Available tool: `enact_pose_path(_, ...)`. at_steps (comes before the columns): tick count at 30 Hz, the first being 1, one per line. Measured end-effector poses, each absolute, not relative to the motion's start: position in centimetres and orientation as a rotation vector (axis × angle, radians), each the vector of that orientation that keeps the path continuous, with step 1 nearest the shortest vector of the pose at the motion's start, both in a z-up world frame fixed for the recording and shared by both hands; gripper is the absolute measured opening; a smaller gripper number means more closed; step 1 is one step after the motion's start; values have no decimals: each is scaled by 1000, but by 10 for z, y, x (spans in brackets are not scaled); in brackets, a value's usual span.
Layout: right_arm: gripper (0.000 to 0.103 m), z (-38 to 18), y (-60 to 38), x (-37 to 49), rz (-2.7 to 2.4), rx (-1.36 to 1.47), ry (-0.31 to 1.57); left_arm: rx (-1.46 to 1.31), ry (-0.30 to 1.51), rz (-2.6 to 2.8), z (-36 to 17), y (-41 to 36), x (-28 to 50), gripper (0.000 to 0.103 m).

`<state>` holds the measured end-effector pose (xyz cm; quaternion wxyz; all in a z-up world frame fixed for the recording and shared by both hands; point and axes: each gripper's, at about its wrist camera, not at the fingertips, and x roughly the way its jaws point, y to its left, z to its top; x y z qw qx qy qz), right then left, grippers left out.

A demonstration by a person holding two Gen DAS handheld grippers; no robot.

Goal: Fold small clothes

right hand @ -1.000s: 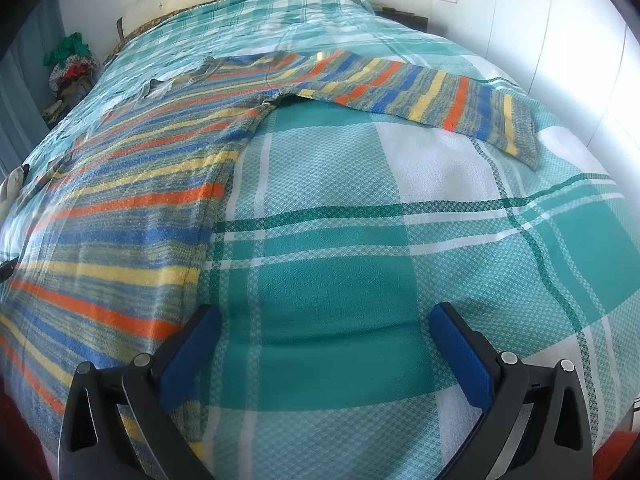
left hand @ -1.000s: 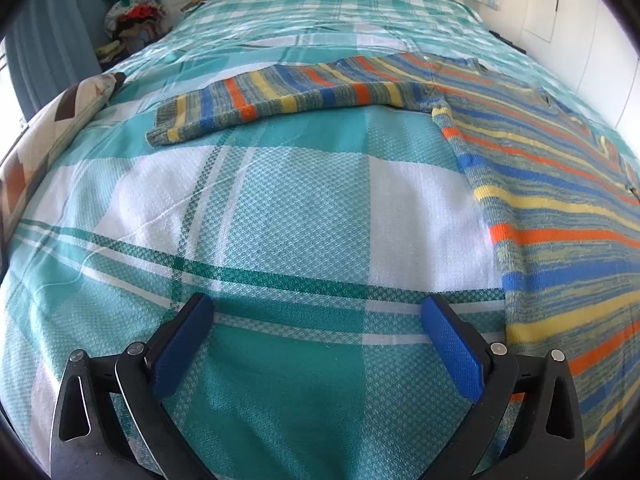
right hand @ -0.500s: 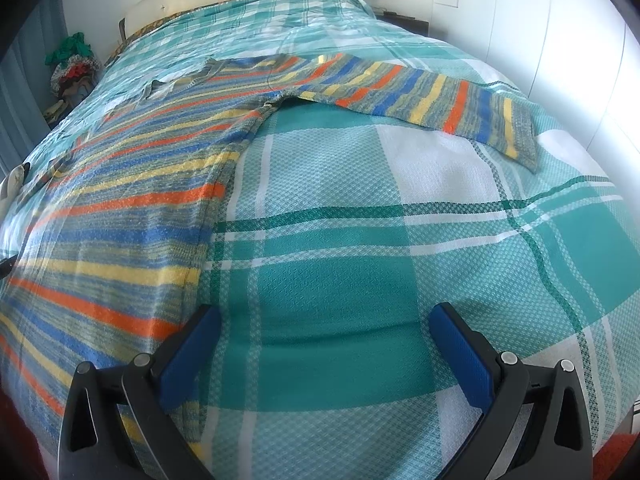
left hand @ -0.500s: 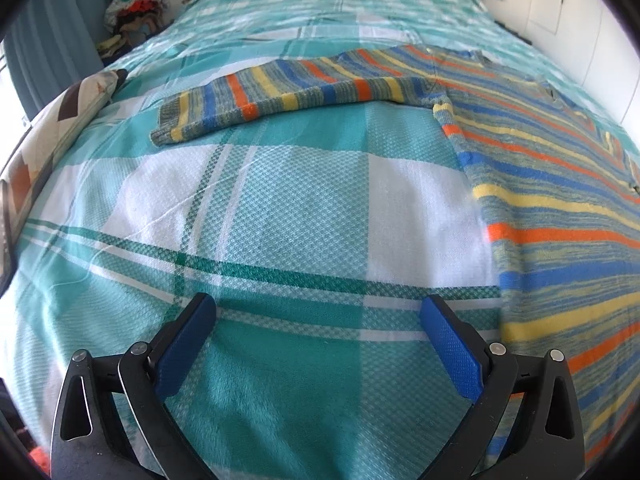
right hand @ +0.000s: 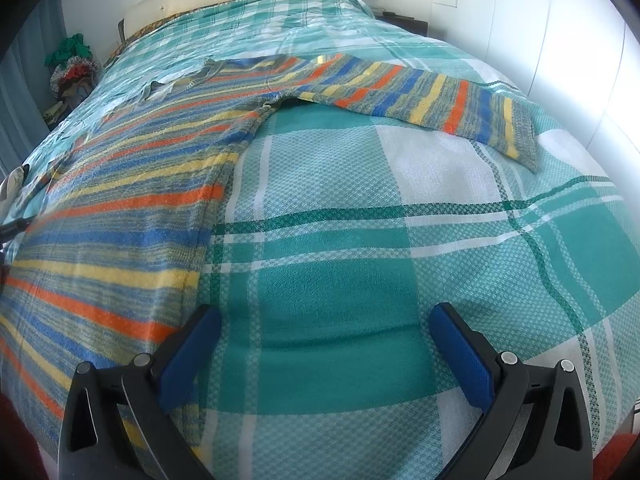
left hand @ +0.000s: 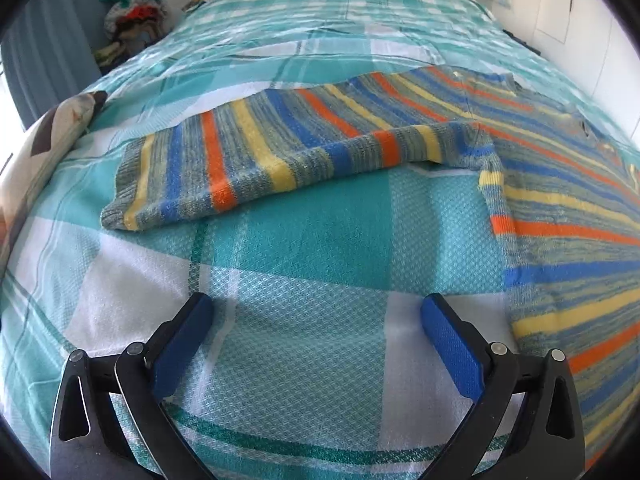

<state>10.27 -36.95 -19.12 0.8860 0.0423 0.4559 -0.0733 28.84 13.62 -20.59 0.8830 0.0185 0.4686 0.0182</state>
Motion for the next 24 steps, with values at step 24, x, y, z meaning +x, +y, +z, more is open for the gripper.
enact_pose_path(24,103,-191,-369,106,-161,89,950,31,975,34,-207,138,289,103)
